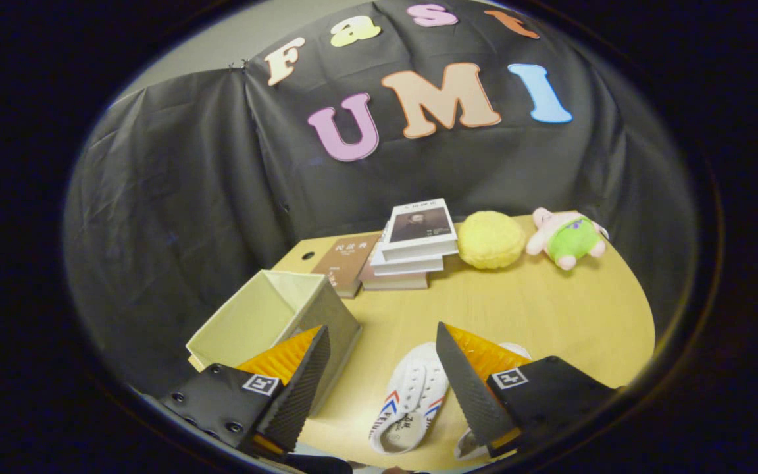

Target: Open the storage box then place both shoes into the box .Put the left shoe in first, then the right shoe, with the right side of both shoes facing outward in a uniform manner.

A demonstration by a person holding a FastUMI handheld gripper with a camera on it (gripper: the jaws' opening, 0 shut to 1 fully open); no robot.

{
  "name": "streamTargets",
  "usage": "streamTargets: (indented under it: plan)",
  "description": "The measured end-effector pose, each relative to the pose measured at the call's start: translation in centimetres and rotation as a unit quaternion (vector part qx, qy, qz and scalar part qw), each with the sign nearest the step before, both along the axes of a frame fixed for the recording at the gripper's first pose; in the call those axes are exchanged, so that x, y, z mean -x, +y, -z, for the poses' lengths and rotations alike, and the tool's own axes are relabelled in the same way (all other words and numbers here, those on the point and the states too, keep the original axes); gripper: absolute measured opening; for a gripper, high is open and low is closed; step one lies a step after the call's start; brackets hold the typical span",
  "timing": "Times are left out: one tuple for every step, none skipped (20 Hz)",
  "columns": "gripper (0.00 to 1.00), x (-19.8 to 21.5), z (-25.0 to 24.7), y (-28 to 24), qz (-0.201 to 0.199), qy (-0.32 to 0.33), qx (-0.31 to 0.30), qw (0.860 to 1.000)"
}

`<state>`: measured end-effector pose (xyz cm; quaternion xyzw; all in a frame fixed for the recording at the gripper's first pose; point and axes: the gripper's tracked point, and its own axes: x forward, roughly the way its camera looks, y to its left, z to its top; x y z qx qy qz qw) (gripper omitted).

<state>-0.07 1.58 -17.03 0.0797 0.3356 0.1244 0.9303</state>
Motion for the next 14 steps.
streamTargets:
  plan:
    - [1.0, 0.5, 0.9, -0.4, -0.001, 0.012, 0.006, 1.0]
    - [1.0, 1.2, 2.3, -0.7, -0.002, 0.027, 0.012, 1.0]
    - [1.0, 1.6, 3.4, -1.1, -0.003, 0.041, 0.016, 0.999]
    - [1.0, 2.1, 4.5, -1.5, -0.004, 0.053, 0.02, 0.998]
    - [1.0, 2.6, 5.5, -1.8, -0.005, 0.065, 0.025, 0.998]
    - [1.0, 2.9, 6.5, -1.9, -0.006, 0.074, 0.029, 0.997]
    - [1.0, 3.2, 7.4, -2.1, -0.009, 0.084, 0.033, 0.996]
    - [1.0, 3.9, 8.5, -2.3, -0.013, 0.095, 0.039, 0.995]
    - [1.0, 4.4, 9.4, -2.4, -0.018, 0.105, 0.044, 0.993]
    - [1.0, 4.8, 10.2, -2.4, -0.022, 0.115, 0.049, 0.992]
    - [1.0, 5.1, 10.9, -2.5, -0.025, 0.124, 0.051, 0.991]
    - [1.0, 5.5, 11.6, -2.7, -0.025, 0.134, 0.054, 0.989]
    - [1.0, 5.8, 12.3, -2.8, -0.025, 0.144, 0.056, 0.988]
    - [1.0, 6.2, 12.9, -3.1, -0.023, 0.151, 0.059, 0.986]
